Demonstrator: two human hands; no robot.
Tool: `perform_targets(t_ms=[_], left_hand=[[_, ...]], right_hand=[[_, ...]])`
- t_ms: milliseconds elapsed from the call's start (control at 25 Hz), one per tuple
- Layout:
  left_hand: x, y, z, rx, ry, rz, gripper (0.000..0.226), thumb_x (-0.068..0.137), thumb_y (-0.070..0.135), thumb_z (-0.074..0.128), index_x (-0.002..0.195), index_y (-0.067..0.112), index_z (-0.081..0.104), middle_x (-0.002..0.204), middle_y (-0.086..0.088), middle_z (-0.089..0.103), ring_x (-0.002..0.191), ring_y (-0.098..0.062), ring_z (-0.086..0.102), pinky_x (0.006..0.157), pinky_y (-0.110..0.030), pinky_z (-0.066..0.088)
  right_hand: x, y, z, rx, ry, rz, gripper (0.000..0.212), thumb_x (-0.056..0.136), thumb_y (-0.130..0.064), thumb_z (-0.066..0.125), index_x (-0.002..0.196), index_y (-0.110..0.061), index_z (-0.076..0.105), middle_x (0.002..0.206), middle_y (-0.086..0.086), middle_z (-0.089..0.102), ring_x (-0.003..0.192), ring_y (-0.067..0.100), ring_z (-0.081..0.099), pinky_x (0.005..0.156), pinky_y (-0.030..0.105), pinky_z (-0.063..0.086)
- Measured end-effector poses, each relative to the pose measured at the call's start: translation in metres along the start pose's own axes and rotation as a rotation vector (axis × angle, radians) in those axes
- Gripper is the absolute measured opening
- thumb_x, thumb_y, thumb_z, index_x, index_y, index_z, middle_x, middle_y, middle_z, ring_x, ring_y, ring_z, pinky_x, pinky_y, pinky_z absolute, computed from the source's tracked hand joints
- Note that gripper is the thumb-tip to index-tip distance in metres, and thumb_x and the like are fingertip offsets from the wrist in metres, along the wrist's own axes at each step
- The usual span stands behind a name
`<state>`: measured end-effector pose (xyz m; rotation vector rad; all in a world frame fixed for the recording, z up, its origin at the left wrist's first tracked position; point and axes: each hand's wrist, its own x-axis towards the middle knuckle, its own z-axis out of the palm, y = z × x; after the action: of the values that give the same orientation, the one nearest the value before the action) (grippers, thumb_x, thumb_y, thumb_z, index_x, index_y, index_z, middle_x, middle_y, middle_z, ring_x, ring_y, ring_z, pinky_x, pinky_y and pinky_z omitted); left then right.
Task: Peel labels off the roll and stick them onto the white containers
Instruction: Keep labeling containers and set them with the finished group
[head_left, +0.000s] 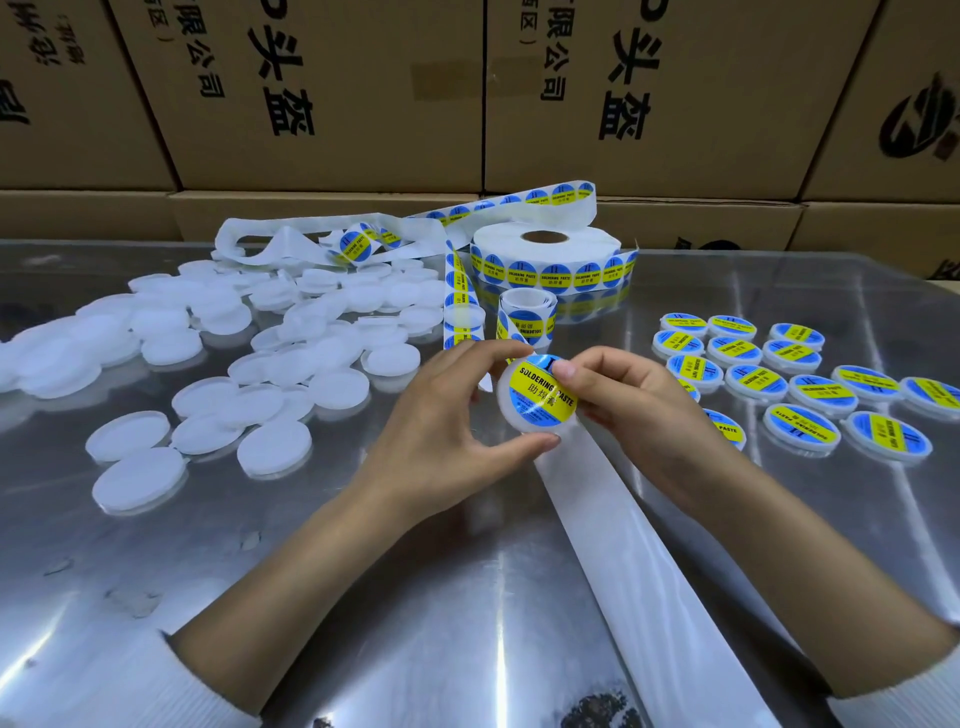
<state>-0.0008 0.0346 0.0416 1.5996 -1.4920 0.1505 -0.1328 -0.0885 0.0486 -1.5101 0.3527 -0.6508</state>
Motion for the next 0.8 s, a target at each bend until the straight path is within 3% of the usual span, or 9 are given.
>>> perform_targets(t_ms=[80, 240, 600, 800], left_hand=[[0.0, 0.001, 0.0, -0.004, 0.006, -0.005, 0.059, 0.065, 0.038, 0.085, 0.116, 0.021, 0.061, 0.101, 0.017, 0.06, 0.084, 0.006, 0.048, 0.072, -0.007, 0.035], [0.0, 0.004, 0.0, -0.011, 0.017, -0.007, 0.058, 0.063, 0.043, 0.082, 0.114, 0.023, 0.061, 0.101, 0.012, 0.063, 0.085, -0.001, 0.052, 0.071, -0.007, 0.035], [-0.001, 0.008, 0.001, -0.025, 0.047, -0.002, 0.057, 0.062, 0.048, 0.079, 0.112, 0.025, 0.063, 0.098, 0.017, 0.062, 0.083, 0.004, 0.051, 0.069, -0.007, 0.035], [-0.001, 0.011, -0.001, -0.042, 0.076, -0.005, 0.057, 0.061, 0.045, 0.083, 0.11, 0.022, 0.064, 0.096, 0.014, 0.064, 0.079, 0.004, 0.05, 0.068, -0.007, 0.035]], right_hand=[[0.0, -0.001, 0.001, -0.003, 0.002, 0.01, 0.017, 0.07, -0.032, 0.068, 0.069, -0.015, 0.065, 0.076, 0.005, 0.068, 0.071, 0.013, 0.062, 0.068, 0.018, 0.049], [-0.001, -0.001, 0.003, -0.033, 0.012, 0.04, 0.024, 0.061, -0.042, 0.073, 0.066, -0.019, 0.065, 0.079, 0.012, 0.061, 0.081, 0.026, 0.047, 0.081, 0.038, 0.039], [-0.001, -0.003, 0.006, -0.064, 0.036, 0.03, 0.023, 0.059, -0.042, 0.073, 0.061, -0.021, 0.064, 0.074, 0.009, 0.064, 0.078, 0.026, 0.05, 0.078, 0.039, 0.039], [-0.003, -0.006, 0.008, -0.075, 0.067, -0.005, 0.018, 0.071, -0.027, 0.071, 0.061, -0.018, 0.06, 0.07, 0.008, 0.064, 0.072, 0.022, 0.054, 0.074, 0.038, 0.041]])
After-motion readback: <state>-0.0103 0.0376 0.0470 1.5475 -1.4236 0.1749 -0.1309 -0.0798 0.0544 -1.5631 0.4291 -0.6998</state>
